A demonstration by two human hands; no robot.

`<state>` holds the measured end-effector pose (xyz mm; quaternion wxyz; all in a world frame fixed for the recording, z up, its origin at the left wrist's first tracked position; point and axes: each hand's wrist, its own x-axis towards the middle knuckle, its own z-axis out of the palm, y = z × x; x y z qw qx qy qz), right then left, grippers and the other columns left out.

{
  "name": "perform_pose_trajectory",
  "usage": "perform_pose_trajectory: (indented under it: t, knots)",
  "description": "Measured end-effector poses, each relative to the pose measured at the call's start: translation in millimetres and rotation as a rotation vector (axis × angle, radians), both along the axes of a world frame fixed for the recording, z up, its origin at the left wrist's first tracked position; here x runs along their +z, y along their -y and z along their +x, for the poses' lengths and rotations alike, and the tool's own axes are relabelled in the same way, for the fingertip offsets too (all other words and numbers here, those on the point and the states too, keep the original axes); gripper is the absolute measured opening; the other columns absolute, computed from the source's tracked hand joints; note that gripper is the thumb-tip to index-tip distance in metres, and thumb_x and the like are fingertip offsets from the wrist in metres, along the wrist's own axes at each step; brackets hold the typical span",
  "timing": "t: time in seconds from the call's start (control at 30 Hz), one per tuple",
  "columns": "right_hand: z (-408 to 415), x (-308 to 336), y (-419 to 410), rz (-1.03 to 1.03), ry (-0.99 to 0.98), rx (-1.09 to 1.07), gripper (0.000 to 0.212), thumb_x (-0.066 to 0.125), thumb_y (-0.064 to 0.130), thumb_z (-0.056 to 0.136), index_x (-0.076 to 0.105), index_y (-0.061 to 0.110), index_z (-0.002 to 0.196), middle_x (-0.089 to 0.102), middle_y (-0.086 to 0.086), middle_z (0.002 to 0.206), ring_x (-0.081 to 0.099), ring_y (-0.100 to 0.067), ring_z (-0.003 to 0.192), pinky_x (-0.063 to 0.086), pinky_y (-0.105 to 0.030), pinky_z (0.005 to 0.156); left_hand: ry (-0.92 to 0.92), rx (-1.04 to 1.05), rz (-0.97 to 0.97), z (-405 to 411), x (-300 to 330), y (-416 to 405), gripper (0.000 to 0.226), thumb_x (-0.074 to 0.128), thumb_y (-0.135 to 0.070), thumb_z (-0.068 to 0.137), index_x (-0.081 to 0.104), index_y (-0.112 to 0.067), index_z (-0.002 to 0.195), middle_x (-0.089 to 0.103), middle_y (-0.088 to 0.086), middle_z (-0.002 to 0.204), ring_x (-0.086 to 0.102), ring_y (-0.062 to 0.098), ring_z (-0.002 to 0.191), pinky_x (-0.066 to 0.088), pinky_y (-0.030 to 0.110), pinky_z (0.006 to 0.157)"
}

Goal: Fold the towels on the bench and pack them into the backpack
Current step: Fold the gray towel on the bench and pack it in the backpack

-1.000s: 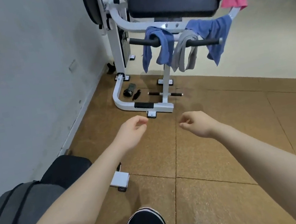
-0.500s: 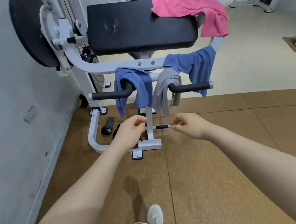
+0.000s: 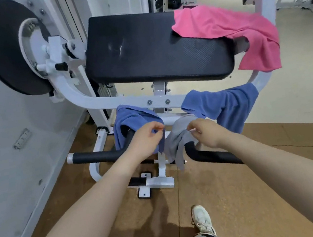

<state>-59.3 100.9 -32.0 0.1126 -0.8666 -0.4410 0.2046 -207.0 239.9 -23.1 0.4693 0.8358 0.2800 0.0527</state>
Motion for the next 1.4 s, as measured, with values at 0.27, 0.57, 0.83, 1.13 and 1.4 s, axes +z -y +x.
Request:
perform_pose_trajectory:
  t: [0.27,0.57,0.83,1.13,1.4]
  knots:
    - [102.8,-47.9,-61.6,-0.081,0.017,0.272,0.033,0.047,0.024,0.092,0.050,0.005,0.119,0.055,-0.013,0.106,0.049,-0.031,0.096,0.041,-0.037,0.077,-0.144,0.264,-0.080,71.8,-20.3,-13.3,0.027,0.042,-0.018,0.096,0.054,-0.016,0.120,0.059,0.004,0.118,0.056,0.017,0.100,0.046,0.025,0.077]
    - [123.7,-64.2,-65.9,0.015,0.279,0.560,0.021,0.042,0.026,0.093,0.053,0.013,0.081,0.059,-0.010,0.088,0.050,-0.027,0.088,0.023,-0.029,0.068,-0.173,0.432,-0.117,97.5,-29.8,1.4,0.027,0.043,-0.019,0.096,0.054,-0.018,0.120,0.058,-0.001,0.122,0.054,0.014,0.109,0.044,0.025,0.086]
    - [110.0,-17.3,-83.0,0.301,-0.156,0.572,0.028,0.038,0.020,0.098,0.050,0.002,0.080,0.055,-0.010,0.079,0.051,-0.024,0.074,0.038,-0.035,0.067,0.094,0.674,-0.128,68.4,0.8,9.4,0.021,0.045,-0.018,0.095,0.055,-0.026,0.111,0.059,-0.012,0.108,0.061,0.003,0.092,0.047,0.022,0.080]
    - [-7.6,92.7,-75.4,0.450,-0.705,0.898,0.022,0.050,0.014,0.090,0.060,-0.002,0.078,0.054,-0.009,0.065,0.046,-0.002,0.064,0.037,-0.013,0.061,0.325,0.699,-0.012,-44.8,73.1,59.6,0.033,0.051,-0.014,0.093,0.053,-0.043,0.107,0.058,-0.020,0.114,0.055,-0.007,0.105,0.044,0.013,0.092]
    - [-193.6,94.3,11.1,0.245,-0.748,1.211,0.016,0.056,0.011,0.090,0.065,0.008,0.077,0.057,0.000,0.068,0.048,-0.004,0.063,0.038,-0.021,0.064,0.333,0.951,-0.064,-220.5,66.1,212.5,0.016,0.047,-0.015,0.095,0.063,-0.019,0.098,0.065,-0.006,0.095,0.058,-0.004,0.087,0.044,0.012,0.082]
